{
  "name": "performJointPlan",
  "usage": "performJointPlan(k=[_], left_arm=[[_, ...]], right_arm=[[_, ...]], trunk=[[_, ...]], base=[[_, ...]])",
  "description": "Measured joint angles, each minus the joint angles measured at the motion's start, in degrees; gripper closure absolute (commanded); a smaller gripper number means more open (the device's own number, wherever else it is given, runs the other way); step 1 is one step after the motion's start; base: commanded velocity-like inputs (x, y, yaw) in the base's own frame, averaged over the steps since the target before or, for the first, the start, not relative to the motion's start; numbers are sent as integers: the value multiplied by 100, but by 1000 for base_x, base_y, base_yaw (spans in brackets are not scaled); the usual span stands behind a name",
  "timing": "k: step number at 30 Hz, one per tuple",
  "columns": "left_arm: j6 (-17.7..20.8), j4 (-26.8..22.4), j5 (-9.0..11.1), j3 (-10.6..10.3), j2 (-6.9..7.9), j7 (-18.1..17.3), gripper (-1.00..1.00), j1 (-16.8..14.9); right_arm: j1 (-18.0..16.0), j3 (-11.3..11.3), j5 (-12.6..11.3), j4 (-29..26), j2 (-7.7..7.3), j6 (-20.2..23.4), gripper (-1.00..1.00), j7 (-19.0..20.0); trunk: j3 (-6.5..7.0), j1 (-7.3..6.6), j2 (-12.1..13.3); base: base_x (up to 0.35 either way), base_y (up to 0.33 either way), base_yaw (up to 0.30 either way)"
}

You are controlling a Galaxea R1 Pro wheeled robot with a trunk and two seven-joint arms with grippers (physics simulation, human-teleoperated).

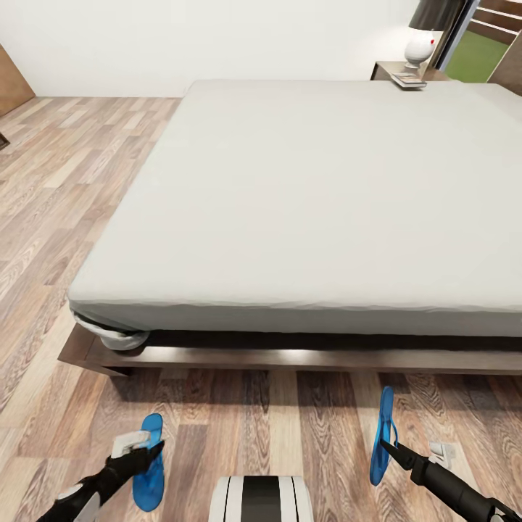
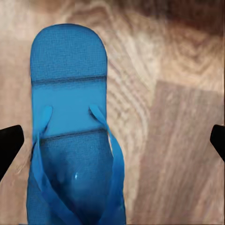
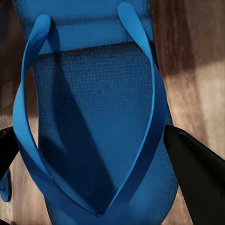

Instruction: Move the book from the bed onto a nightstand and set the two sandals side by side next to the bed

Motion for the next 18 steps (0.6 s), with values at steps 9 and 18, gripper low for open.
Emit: performJointPlan(k=[9,18], left_arm=[[275,357,817,253,856,-2119,-100,2],[268,434,833,253,855,-2151,-100,2]], right_arm=[[0,-2,0,5,0,0,100,-6],[0,-2,-1,3,0,-7,100,-9]], trunk=[[0,0,0],[0,0,0]], base=[[0,0,0],[0,0,0]])
